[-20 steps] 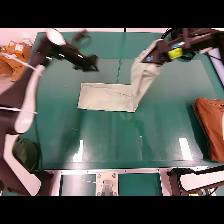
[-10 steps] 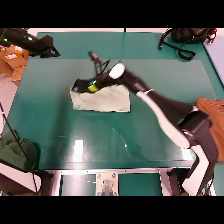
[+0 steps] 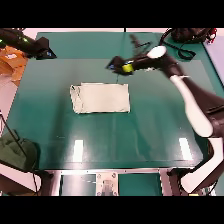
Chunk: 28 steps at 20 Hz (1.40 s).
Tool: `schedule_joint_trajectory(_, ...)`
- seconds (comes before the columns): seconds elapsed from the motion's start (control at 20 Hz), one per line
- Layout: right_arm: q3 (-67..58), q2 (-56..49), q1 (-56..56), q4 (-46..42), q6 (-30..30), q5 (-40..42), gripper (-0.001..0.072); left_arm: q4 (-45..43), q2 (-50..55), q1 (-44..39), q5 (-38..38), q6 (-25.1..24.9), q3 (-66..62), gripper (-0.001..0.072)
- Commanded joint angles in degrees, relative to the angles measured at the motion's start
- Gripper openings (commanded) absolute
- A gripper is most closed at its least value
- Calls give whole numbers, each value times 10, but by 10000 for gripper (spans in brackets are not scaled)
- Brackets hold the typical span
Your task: Fold the shirts.
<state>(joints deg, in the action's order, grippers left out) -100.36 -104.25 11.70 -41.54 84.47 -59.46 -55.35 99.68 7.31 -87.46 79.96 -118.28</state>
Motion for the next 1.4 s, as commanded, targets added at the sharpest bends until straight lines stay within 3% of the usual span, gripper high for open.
schedule_joint_trajectory(0.0,75,45,-119,-72,-1,-96,528,0,0,0,-2,0,30,20)
schedule_joint_trajectory(0.15,183,54,-146,-71,-36,-86,553,0,0,0,-1,1,37,19)
schedule_joint_trajectory(0.2,218,54,-140,-70,-43,-64,603,1,0,0,0,1,37,19)
schedule_joint_trajectory(0.35,280,39,-98,-31,-71,0,604,2,0,0,0,1,37,20)
schedule_joint_trajectory(0.5,284,11,-45,38,-100,13,603,2,0,0,0,1,37,19)
schedule_joint_trajectory(0.8,274,-5,23,84,-102,40,588,2,0,0,-1,-1,37,19)
schedule_joint_trajectory(0.85,261,-5,23,101,-107,26,310,2,0,1,-1,-1,37,19)
schedule_joint_trajectory(0.9,246,-5,21,114,-115,7,115,2,0,1,-2,-1,37,19)
schedule_joint_trajectory(1.0,196,-4,17,116,-111,-42,26,2,0,0,-4,-1,37,19)
schedule_joint_trajectory(1.35,-34,83,-88,113,-29,-82,23,2,0,0,-5,-1,37,19)
